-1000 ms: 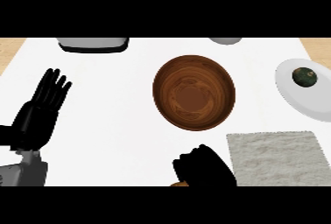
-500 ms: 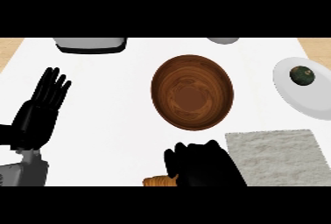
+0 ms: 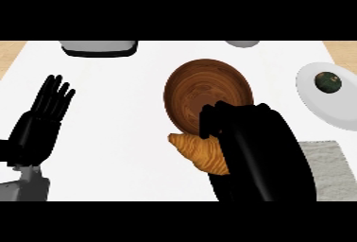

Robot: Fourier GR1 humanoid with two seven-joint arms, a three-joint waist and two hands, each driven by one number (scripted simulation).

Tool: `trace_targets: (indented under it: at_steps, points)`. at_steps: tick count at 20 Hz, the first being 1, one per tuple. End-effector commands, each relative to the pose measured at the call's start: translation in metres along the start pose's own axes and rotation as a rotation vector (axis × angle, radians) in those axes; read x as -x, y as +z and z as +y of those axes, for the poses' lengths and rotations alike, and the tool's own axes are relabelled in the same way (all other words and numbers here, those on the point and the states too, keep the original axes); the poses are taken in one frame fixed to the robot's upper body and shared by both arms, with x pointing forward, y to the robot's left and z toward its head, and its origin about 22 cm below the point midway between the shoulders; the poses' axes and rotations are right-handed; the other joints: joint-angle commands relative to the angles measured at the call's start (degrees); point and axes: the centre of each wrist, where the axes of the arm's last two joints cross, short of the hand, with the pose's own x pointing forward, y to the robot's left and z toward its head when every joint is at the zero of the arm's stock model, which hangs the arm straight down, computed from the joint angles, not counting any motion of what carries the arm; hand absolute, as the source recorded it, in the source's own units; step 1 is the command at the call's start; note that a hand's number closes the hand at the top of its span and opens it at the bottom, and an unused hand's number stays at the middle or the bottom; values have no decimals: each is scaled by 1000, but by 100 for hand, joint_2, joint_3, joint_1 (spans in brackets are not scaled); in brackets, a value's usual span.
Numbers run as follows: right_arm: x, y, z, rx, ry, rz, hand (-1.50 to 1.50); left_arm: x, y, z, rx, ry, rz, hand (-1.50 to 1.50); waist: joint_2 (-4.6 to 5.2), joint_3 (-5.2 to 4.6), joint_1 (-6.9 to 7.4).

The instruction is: Pick the croissant from the placemat and place it in the bowl

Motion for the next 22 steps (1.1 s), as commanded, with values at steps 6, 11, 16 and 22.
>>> trace_targets:
  at_steps: [6,11,16,22]
  points:
    - [41,-87,-2,62,-110,76,150,7,-17,-1,11,-2,2,0,24,1,-3]
    - [66,-131,28,77,-168,71,150,-6,-6,-1,7,-1,-7,0,29,3,68]
    - [94,-168,60,29,-98,97,150,-1,-5,-5,27,11,-13,0,43,2,106]
    - [113,-193,98,-152,-44,192,150,-3,-16,-21,26,14,-16,0,90,3,185]
